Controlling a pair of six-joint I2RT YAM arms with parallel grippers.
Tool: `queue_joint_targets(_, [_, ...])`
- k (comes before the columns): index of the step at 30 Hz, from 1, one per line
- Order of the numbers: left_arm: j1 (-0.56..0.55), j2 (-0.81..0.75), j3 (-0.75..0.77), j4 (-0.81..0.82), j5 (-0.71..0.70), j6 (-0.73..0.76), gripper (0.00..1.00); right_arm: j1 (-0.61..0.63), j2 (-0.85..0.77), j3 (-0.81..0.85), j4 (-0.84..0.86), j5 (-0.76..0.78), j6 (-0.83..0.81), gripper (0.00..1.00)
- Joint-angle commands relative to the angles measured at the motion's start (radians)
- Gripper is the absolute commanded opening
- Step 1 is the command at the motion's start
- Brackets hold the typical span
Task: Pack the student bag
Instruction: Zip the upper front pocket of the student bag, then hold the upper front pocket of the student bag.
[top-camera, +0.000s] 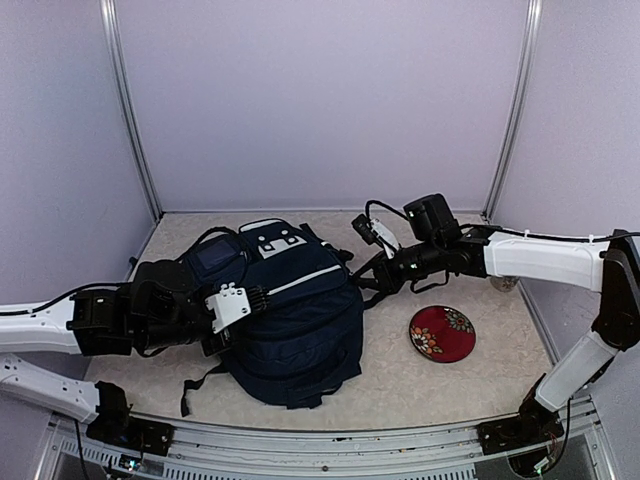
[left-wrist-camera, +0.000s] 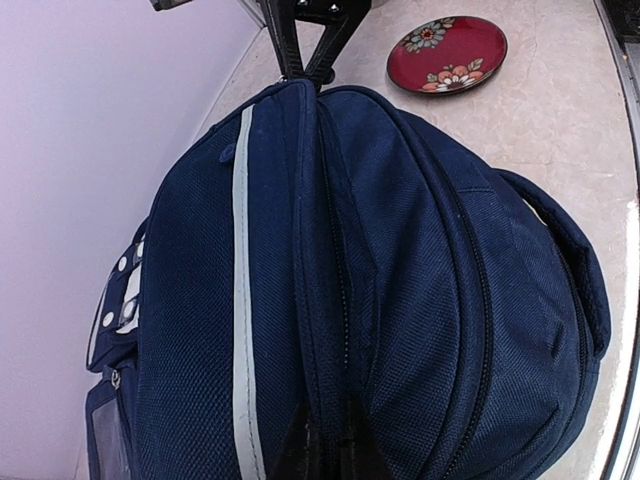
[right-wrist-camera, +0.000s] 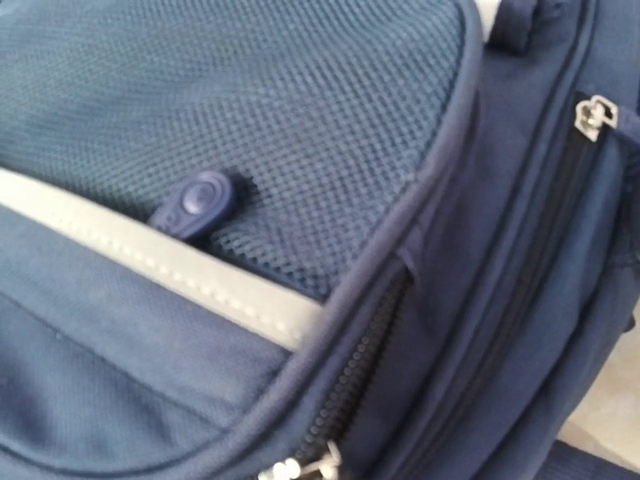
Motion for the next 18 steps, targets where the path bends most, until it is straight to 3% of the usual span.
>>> queue_joint_targets(1, [0.019, -0.049, 0.014, -0.040, -0.062, -0.037, 0.00, -0.042, 0.004, 0.027, 0.014, 0.048, 0.005, 0.00])
queue_joint_targets(6, [0.050, -0.084, 0.014, 0.001, -0.141, -0.069, 0.00, -0.026, 0.009, -0.006, 0.048, 0.014, 0.023, 0.00])
queue_joint_targets(7, [0.071, -0.092, 0.010, 0.021, -0.191, -0.094, 0.15, -0.015, 0.008, -0.030, 0.076, 0.001, 0.038, 0.00])
queue_joint_targets(8, [0.098, -0.100, 0.008, 0.052, -0.257, -0.134, 0.49, -0.001, 0.010, -0.051, 0.103, -0.017, 0.054, 0.00])
queue_joint_targets(9, [0.121, -0.108, 0.011, 0.080, -0.338, -0.191, 0.73, 0.013, 0.014, -0.063, 0.129, -0.030, 0.073, 0.00])
queue_joint_targets(10, [0.137, -0.116, 0.026, 0.068, -0.425, -0.274, 0.88, 0.031, 0.017, -0.070, 0.148, -0.036, 0.090, 0.00])
queue_joint_targets(11, [0.145, -0.125, 0.052, 0.021, -0.508, -0.399, 0.97, 0.051, 0.020, -0.068, 0.163, -0.034, 0.100, 0.00])
queue_joint_targets(13, [0.163, -0.150, 0.106, -0.134, -0.503, -0.649, 0.99, 0.085, 0.033, -0.053, 0.180, -0.018, 0.098, 0.00])
queue_joint_targets(15, [0.165, -0.185, 0.102, -0.211, -0.395, -0.793, 0.99, 0.100, 0.052, -0.035, 0.175, -0.004, 0.095, 0.00])
queue_joint_targets(18, [0.185, -0.201, 0.046, -0.288, -0.402, -0.968, 0.95, 0.121, 0.071, -0.031, 0.167, 0.015, 0.095, 0.00])
